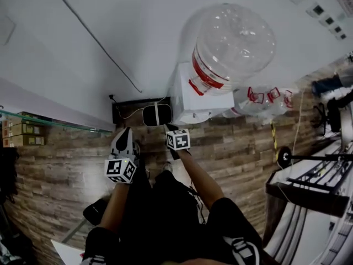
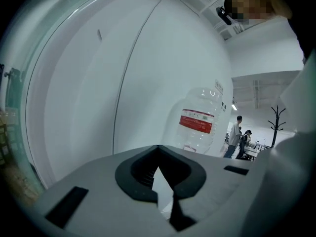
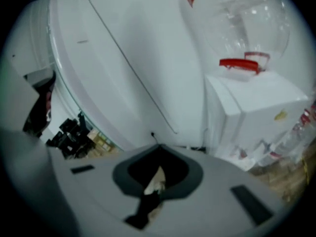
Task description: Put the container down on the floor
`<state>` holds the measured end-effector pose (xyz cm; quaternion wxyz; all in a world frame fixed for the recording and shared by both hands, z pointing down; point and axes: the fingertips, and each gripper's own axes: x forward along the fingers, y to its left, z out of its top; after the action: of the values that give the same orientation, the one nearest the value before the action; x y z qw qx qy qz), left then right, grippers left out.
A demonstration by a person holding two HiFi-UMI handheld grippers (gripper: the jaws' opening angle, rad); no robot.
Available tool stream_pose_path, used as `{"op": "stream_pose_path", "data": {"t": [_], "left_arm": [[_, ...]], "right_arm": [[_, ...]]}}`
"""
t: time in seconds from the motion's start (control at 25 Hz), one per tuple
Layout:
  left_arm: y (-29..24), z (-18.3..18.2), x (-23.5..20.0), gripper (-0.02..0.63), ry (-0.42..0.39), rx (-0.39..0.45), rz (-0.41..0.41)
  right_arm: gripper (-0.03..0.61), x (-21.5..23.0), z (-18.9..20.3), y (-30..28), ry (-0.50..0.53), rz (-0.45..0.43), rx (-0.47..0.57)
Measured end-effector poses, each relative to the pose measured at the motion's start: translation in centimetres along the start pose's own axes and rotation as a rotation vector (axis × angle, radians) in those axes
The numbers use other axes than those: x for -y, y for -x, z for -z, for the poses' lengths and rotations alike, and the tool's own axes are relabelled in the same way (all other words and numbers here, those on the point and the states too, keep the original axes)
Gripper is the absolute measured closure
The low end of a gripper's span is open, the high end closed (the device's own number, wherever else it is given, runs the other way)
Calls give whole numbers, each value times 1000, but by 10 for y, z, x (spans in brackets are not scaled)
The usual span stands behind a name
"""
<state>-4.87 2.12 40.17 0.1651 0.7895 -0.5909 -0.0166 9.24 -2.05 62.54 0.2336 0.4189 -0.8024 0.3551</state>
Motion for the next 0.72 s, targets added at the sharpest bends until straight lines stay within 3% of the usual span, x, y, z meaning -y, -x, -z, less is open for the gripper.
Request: {"op": "stream_pose_path", "data": {"t": [0.24, 0.72], "left_arm": [[12, -28, 18, 586, -14, 21, 37], [38, -84, 9, 586, -86, 46, 112]], "right_arm": [[544, -28, -50, 67, 52, -25, 145], [543, -104, -117, 178, 74, 68, 431]]}}
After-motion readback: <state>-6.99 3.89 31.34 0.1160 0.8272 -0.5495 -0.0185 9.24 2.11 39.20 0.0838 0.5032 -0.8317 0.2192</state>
